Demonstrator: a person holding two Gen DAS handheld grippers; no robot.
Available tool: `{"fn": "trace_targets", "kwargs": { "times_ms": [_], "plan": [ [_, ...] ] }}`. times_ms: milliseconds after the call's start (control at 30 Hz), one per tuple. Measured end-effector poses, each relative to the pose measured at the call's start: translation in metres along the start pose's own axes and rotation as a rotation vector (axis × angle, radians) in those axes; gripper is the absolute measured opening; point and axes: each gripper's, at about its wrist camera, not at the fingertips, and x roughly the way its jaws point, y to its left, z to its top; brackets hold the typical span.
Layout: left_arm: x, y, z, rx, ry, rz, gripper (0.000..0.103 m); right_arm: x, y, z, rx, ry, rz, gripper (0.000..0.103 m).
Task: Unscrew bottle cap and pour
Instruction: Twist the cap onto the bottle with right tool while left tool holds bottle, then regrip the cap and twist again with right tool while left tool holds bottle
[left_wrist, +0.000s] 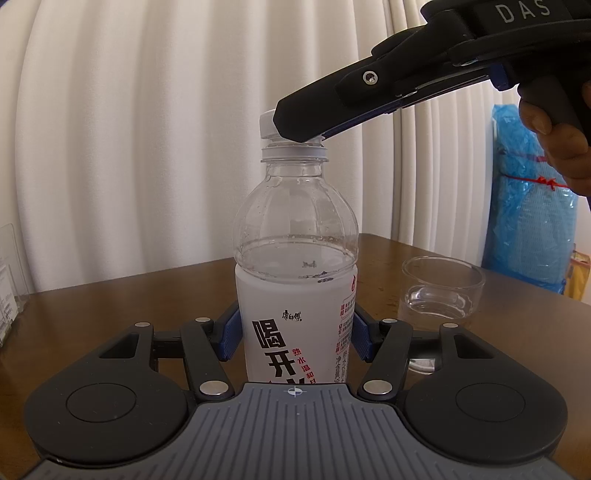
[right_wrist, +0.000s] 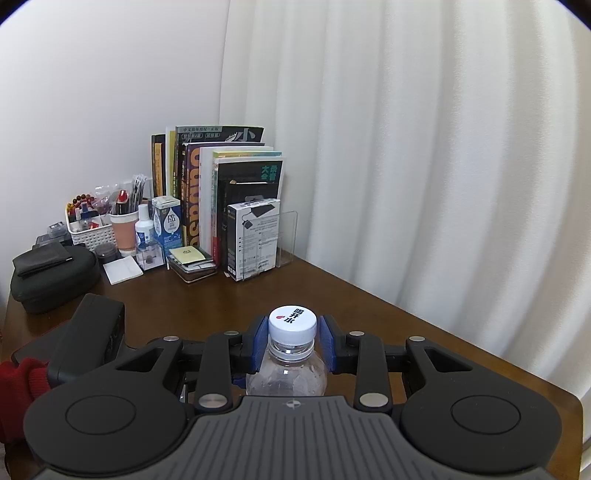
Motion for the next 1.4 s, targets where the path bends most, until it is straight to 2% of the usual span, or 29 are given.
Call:
{"fn": "trace_targets", "kwargs": {
  "times_ms": [233, 300, 333, 367, 733, 1400],
  "plan": [
    [0.001, 0.0, -0.001, 0.002, 0.001, -0.001, 0.059, 0.0, -0.001, -0.001, 0.002, -0.001, 0.001, 0.034],
    [0.002, 0.0, -0.002, 0.003, 0.001, -0.001, 0.059, 0.0, 0.0, -0.001, -0.002, -0.001, -0.005, 0.039],
    [0.002, 0.0, -0.002, 0.003, 0.002, -0.001, 0.059, 0.0, 0.0, -0.001, -0.009, -0.003, -0.013, 0.047],
    [0.002, 0.0, -0.001, 0.003, 0.002, -0.001, 0.059, 0.0, 0.001, -0.001, -0.017, -0.007, -0.022, 0.05],
    [0.002, 0.001, -0.001, 0.002, 0.003, -0.002, 0.059, 0.003, 0.014, 0.004, -0.094, -0.028, -0.035, 0.05],
    [0.002, 0.003, 0.0, -0.001, 0.005, -0.004, 0.059, 0.001, 0.022, 0.0, -0.124, -0.054, -0.053, 0.05]
  ]
}}
